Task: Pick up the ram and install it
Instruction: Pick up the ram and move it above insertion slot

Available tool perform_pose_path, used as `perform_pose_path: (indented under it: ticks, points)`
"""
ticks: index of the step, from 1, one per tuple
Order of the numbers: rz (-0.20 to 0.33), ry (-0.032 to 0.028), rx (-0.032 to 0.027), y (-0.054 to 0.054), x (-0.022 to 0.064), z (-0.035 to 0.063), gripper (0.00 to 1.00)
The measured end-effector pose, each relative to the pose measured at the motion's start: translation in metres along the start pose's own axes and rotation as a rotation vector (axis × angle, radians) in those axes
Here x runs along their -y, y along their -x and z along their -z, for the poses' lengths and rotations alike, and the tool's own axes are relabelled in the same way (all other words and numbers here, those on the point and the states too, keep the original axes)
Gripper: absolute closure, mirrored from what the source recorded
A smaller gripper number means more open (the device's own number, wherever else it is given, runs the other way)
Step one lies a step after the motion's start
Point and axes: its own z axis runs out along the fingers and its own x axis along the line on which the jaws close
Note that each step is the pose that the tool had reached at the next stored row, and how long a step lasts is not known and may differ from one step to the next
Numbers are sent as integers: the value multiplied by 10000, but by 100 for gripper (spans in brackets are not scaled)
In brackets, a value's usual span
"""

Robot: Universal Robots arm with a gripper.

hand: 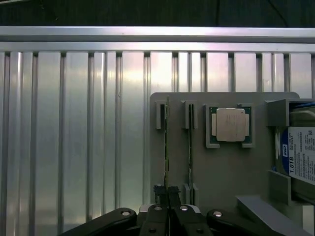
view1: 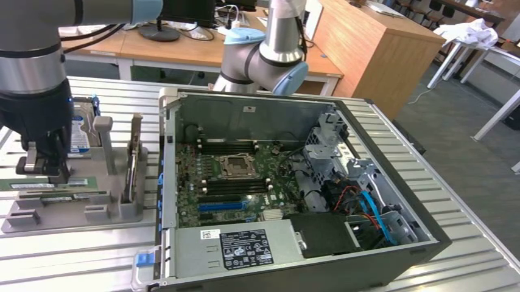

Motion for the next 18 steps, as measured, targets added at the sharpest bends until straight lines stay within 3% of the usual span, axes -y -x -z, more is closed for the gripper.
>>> perform_pose_path:
  ticks: [18]
  points:
    - [0,0,0,-1,-11,271,88]
